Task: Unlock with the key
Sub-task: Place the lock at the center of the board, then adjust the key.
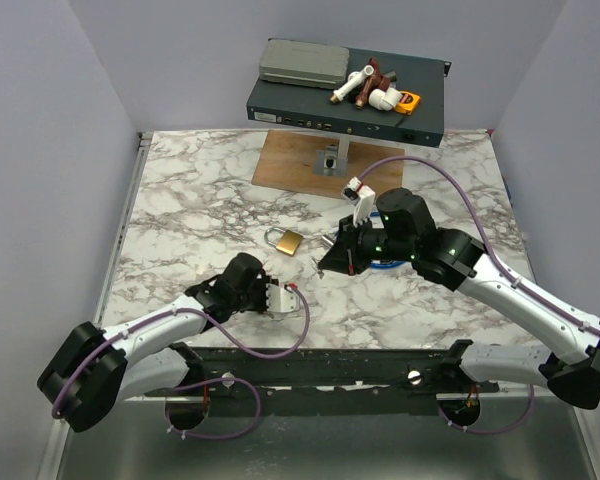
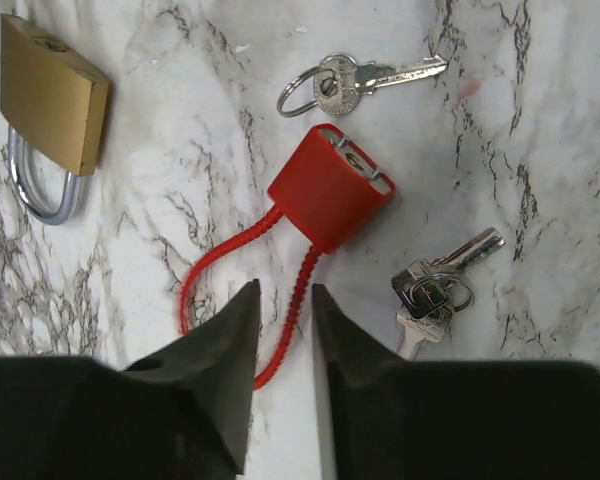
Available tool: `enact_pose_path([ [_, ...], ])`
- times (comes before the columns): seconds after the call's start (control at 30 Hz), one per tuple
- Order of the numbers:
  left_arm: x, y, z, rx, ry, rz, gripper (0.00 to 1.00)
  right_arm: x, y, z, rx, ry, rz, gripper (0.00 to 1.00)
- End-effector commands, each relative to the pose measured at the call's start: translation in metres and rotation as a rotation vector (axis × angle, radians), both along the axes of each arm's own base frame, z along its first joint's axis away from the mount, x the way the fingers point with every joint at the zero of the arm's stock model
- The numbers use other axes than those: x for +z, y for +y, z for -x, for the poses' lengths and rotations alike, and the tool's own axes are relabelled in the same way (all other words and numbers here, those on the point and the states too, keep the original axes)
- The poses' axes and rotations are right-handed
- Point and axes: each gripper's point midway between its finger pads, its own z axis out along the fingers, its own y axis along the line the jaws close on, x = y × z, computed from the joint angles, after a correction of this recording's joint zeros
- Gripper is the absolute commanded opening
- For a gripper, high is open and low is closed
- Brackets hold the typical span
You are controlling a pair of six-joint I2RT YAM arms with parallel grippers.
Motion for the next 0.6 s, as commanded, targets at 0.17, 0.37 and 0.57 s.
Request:
enact_pose_path([
  [0.17, 0.021, -0.017, -0.018, -0.005, -0.026, 0.085, 0.70, -0.007, -0.007, 0.002, -0.031, 0.020, 0.028, 0.01],
  [0.37, 0.110, -0.021, -0.014, 0.020, 0.099, 0.322, 0.73, -0.004, 0.000, -0.001, 0.016, -0.006, 0.040, 0.01],
  [0.57, 0.206, -0.048, 0.046, -0.202, 0.286, 0.577, 0.76, 0.013, 0.012, -0.001, 0.117, -0.081, 0.013, 0.01],
])
